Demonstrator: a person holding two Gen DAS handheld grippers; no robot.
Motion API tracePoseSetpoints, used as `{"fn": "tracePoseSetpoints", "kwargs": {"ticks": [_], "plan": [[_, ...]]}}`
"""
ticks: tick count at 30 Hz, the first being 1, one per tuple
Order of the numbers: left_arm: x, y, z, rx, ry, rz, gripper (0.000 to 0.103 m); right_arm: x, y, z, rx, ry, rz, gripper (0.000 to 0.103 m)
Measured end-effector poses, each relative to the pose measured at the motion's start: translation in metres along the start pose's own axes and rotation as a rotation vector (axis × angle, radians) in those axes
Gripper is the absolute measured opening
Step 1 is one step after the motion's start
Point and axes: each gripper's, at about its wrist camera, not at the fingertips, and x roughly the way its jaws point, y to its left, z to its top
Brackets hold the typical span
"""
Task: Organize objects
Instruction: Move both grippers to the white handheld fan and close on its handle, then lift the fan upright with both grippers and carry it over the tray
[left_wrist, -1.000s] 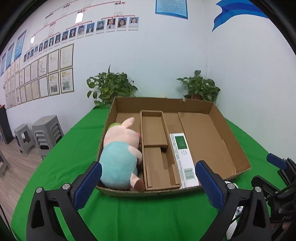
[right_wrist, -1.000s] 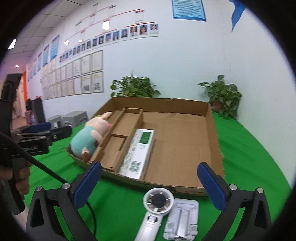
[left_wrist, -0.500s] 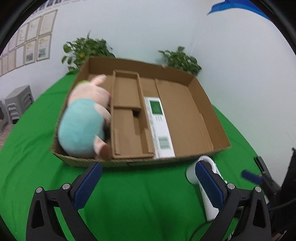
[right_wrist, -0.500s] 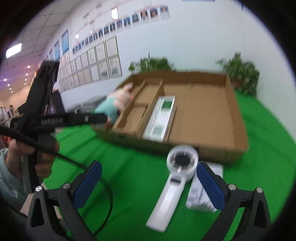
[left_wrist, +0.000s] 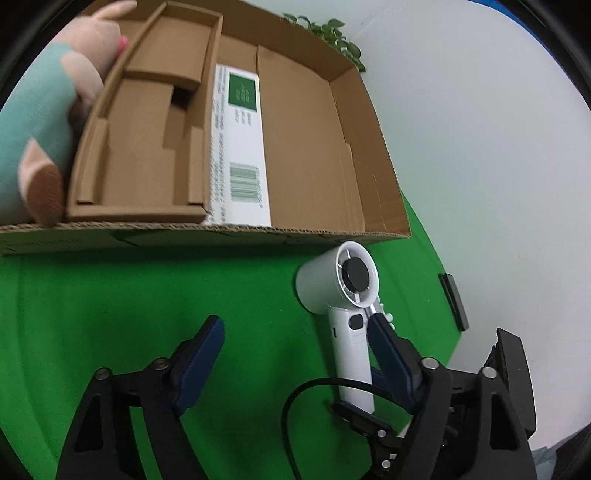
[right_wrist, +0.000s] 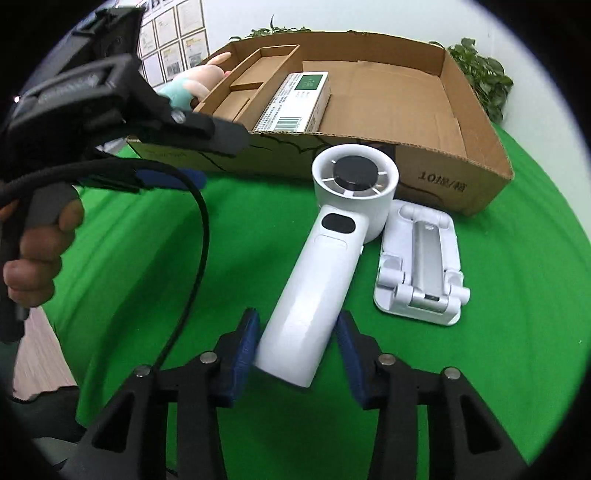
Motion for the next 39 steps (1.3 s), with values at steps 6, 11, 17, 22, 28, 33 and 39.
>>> {"fn": "tracePoseSetpoints", "kwargs": {"ticks": [6,11,17,22,28,33,39], "plan": [[0.021,0.002,-0.004,-0.024,0.088,-0.08,0.063,-0.005,0.002,-0.007,-0.003,0.008,0.078,0.04],[0.035,0.013,-0.013,-0.129,0.139,-0.213,0.063,-0.009,0.009,-0.013,0.015,0.013,0.193,0.037],[0.05,0.014,-0.017,-0.15,0.175,-0.234,0.063,-0.01,0.014,-0.011,0.042,-0.001,0.234,0.034],[0.061,0.012,-0.015,-0.149,0.197,-0.227,0.05,-0.01,0.019,-0.01,0.018,-0.004,0.212,0.034],[0.066,0.015,-0.01,-0.15,0.184,-0.198,0.031,-0.017,0.026,-0.012,-0.035,-0.04,0.155,0.034],[0.054,-0.003,0.003,-0.077,0.139,-0.196,0.028,-0.027,0.029,-0.01,-0.054,-0.098,0.108,0.033],[0.032,-0.043,0.031,0.081,0.068,-0.161,0.026,-0.046,0.029,0.002,-0.074,-0.212,0.027,0.033]]}}
